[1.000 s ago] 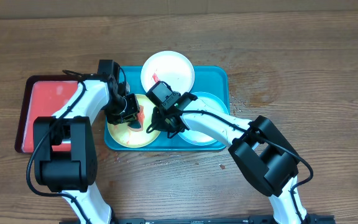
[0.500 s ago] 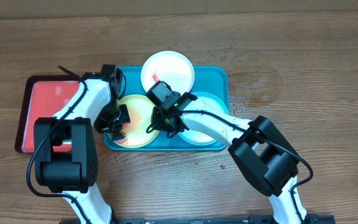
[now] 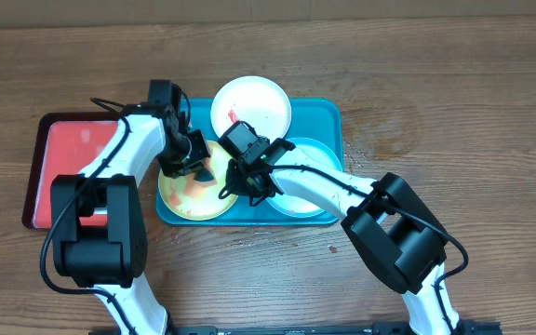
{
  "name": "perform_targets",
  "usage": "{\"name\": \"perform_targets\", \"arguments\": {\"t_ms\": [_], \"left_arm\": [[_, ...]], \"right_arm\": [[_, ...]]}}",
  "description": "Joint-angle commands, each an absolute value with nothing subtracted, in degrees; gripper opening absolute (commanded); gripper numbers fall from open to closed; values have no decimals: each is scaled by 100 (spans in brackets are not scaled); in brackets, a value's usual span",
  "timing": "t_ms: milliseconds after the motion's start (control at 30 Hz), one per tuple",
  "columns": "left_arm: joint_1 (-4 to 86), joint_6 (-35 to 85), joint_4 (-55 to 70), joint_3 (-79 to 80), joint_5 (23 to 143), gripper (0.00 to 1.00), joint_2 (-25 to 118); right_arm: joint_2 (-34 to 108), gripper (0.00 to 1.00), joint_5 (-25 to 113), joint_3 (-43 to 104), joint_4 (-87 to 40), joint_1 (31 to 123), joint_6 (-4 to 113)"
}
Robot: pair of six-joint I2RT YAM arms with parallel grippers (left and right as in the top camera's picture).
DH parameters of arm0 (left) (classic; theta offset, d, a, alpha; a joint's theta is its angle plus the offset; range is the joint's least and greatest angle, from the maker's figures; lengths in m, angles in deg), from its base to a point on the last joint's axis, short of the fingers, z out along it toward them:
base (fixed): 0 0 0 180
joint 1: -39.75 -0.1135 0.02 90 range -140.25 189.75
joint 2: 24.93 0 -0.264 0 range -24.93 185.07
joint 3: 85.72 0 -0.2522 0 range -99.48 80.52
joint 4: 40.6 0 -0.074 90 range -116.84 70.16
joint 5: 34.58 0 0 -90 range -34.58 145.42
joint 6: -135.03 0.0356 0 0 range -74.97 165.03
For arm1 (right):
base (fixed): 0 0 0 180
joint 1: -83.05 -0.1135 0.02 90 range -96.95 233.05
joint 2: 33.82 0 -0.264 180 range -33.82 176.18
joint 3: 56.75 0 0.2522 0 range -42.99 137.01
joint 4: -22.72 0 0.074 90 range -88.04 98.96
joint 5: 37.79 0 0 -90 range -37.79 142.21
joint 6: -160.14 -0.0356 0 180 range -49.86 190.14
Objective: Clean dirty plates on tray and stack at the side
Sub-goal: 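Regrasp the sponge with the left gripper and scrub the yellow plate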
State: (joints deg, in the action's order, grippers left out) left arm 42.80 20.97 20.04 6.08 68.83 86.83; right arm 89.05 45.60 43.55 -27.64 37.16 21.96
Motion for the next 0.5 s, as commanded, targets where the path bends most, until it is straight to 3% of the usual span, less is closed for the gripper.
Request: {"name": "perform_targets", "arguments": {"t_ms": [0,133,333,467], "left_arm": [[4343,2244,2030,827,7538,4,8757],[4273,2637,2178,842,7418,4,8757],[4085,1907,2727,820,4800,4,8753],[3954,1708,3175,549,3963,4,8679]], "right_arm": [[8971,9,4608,4320,-2731,3705,2194],[8971,9,4606,4323,-2747,3705,2196],[8962,8,4603,4342,-2753,3707,2220],[8962,4,4525,4574,-2882,3705,2563]]}}
